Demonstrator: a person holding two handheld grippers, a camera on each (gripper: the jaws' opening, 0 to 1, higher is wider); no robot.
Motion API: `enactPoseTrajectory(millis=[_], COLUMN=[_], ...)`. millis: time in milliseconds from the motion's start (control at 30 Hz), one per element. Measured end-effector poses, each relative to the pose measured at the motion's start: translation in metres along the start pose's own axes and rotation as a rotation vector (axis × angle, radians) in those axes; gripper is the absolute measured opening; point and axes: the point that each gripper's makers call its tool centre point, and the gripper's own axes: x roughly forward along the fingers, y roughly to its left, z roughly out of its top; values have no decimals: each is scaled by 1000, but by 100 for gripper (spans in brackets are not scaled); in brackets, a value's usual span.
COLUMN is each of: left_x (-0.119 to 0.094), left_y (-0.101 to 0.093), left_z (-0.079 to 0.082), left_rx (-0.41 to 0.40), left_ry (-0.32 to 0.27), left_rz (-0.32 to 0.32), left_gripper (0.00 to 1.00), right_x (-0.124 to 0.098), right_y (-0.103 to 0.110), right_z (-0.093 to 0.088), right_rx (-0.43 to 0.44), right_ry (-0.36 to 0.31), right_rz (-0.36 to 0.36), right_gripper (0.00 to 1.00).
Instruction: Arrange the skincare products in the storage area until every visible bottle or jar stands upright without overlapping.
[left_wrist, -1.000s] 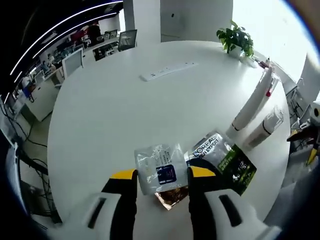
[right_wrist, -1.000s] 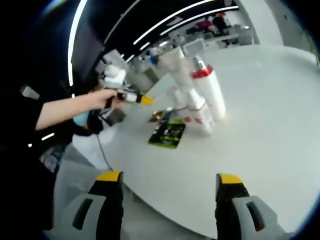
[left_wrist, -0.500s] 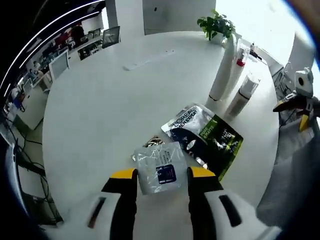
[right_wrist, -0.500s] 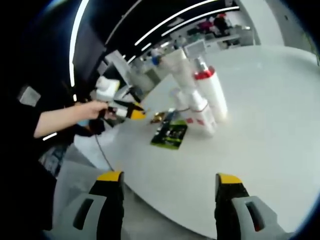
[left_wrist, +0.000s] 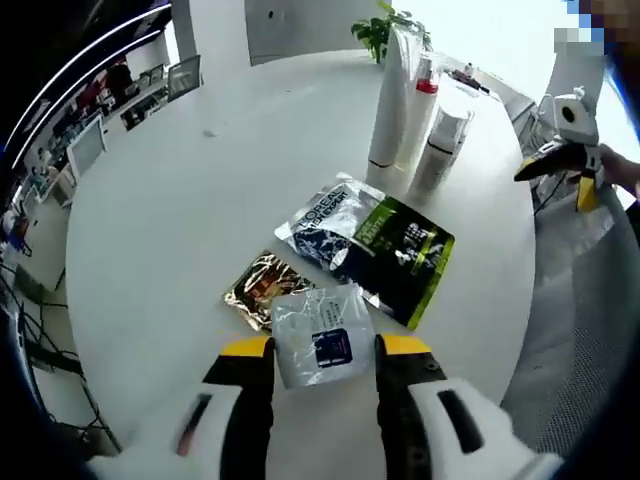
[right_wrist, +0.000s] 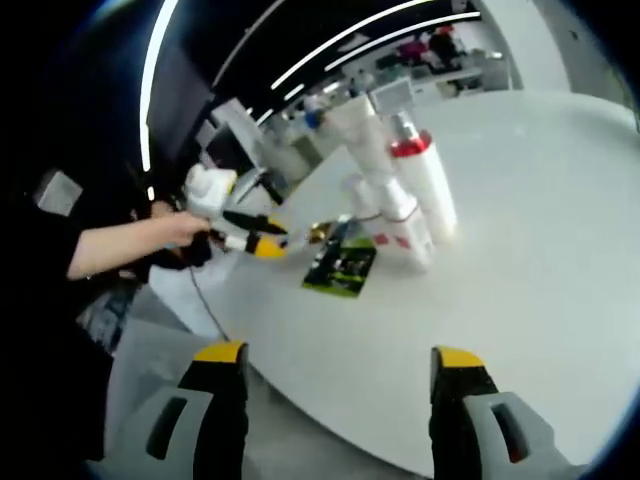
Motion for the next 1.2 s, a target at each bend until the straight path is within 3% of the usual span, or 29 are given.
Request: enactPoseTrajectory(millis=[567, 667, 900, 1200], left_x=[12, 16, 21, 24], left_y=[-15, -15, -17, -11], left_z=[-14, -18, -17, -27], left_rx=[204, 264, 341, 536], left_ry=[64, 99, 120, 217], left_rz=[-128, -142, -192, -252], left_gripper=[38, 38, 38, 36], right_x=[0, 0, 0, 0], right_y=[-3, -4, -7, -9], right_z=[-1, -1, -2, -2], right_rx=[7, 11, 21, 35], right_ry=[7, 5, 5, 4], right_rz=[-14, -18, -25, -35], right_gripper=[77, 77, 77, 77])
